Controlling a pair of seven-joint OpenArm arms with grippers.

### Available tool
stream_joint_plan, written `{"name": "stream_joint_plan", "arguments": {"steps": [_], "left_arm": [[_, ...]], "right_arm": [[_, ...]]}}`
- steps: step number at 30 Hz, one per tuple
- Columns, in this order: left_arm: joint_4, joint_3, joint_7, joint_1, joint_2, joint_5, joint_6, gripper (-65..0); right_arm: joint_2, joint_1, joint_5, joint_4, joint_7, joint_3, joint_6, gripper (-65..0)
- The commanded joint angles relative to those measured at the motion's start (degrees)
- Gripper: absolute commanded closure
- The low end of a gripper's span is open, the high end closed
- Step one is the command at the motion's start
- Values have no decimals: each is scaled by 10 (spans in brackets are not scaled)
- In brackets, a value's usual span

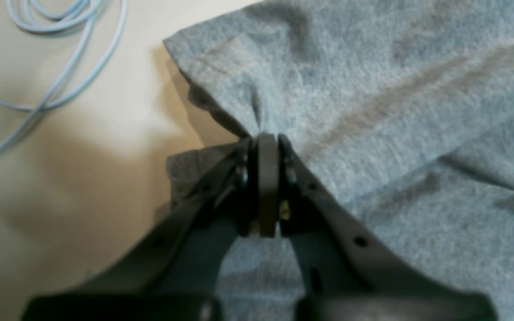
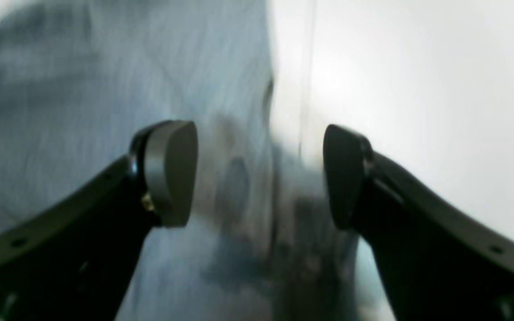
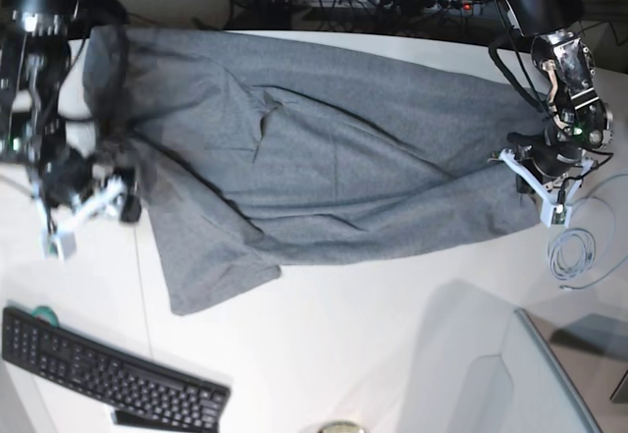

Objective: Layout the t-shirt on the table in an organized manner, then fold the t-shirt properly
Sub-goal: 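Lift the grey t-shirt side with the right gripper and fold it inward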

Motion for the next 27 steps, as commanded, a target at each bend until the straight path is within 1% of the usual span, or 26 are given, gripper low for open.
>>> {"name": "stream_joint_plan", "arguments": {"steps": [1,3,5,7,10,12,14,17,23,25,27], "left_arm": [[10,-1,-9,-7,-7,-5,2,0],[10,-1,-8,-7,-7,-5,2,0],[10,-1,-8,-7,-7,-5,2,0],[9,-1,-8,-7,-7,-5,2,0],[8,-2,-8,-7,-7,-5,2,0],[8,-2,-8,-7,-7,-5,2,0],[8,-2,-8,-7,-7,-5,2,0],[8,-2,-8,-7,-7,-5,2,0],[6,-2,-9,-8,-9,-5,2,0],[6,-2,-9,-8,-9,-5,2,0],[6,-2,-9,-8,-10,-5,2,0]], "right_arm": [[11,44,-1,-34,-6,1,-2,-417],[19,107,-1,-138,-13,0,-2,-417],[23,163,-1,-235,-5,-1,-2,-417],[35,205,-1,-317,6,-4,-2,-417],[43,240,-1,-389,17,-50,-2,-417],[41,244,-1,-407,19,-79,-2,-417],[37,243,-1,-411,17,-94,-2,-417],[28,238,0,-416,14,-96,-2,-417],[20,217,1,-411,-17,-96,-2,-414],[20,210,1,-411,-16,-98,-2,-377],[12,208,1,-410,-15,-99,-2,-308]]}}
